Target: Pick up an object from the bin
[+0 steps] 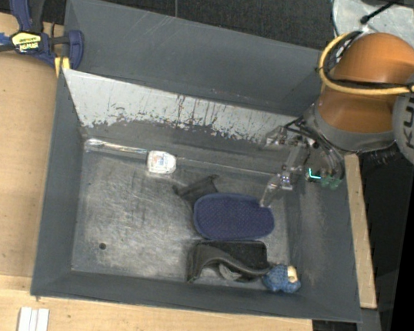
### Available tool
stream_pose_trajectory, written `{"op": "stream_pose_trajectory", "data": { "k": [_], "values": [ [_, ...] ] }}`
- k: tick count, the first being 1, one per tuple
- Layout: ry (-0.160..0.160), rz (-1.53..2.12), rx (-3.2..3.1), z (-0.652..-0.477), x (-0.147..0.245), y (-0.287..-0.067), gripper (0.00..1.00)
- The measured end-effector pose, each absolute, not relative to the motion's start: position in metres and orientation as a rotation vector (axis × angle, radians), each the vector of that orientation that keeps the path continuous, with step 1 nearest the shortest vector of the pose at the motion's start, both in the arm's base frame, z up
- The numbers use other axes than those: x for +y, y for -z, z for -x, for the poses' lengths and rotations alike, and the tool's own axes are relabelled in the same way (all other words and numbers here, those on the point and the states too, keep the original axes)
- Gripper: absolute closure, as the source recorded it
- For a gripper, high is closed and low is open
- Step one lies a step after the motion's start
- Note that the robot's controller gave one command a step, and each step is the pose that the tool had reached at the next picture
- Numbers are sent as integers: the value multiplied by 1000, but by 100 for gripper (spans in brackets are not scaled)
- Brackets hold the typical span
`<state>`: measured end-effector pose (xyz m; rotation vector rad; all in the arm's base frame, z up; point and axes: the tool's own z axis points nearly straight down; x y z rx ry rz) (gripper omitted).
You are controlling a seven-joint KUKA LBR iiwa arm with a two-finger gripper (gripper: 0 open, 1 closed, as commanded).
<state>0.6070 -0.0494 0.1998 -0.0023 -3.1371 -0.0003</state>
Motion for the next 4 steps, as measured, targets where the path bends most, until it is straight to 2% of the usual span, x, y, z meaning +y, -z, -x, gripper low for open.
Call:
{"op": "stream_pose_trajectory", "data": {
  "k": [1, 2, 3, 4],
  "values": [
    [3, 128, -3137, -560, 35, -97, 0],
    [14, -408, -3133, -566, 19, -78, 0],
    [9, -409, -3128, -566, 18, -80, 100],
    [-4, -581, -3100, -554, -3, -234, 100]
  ]
}}
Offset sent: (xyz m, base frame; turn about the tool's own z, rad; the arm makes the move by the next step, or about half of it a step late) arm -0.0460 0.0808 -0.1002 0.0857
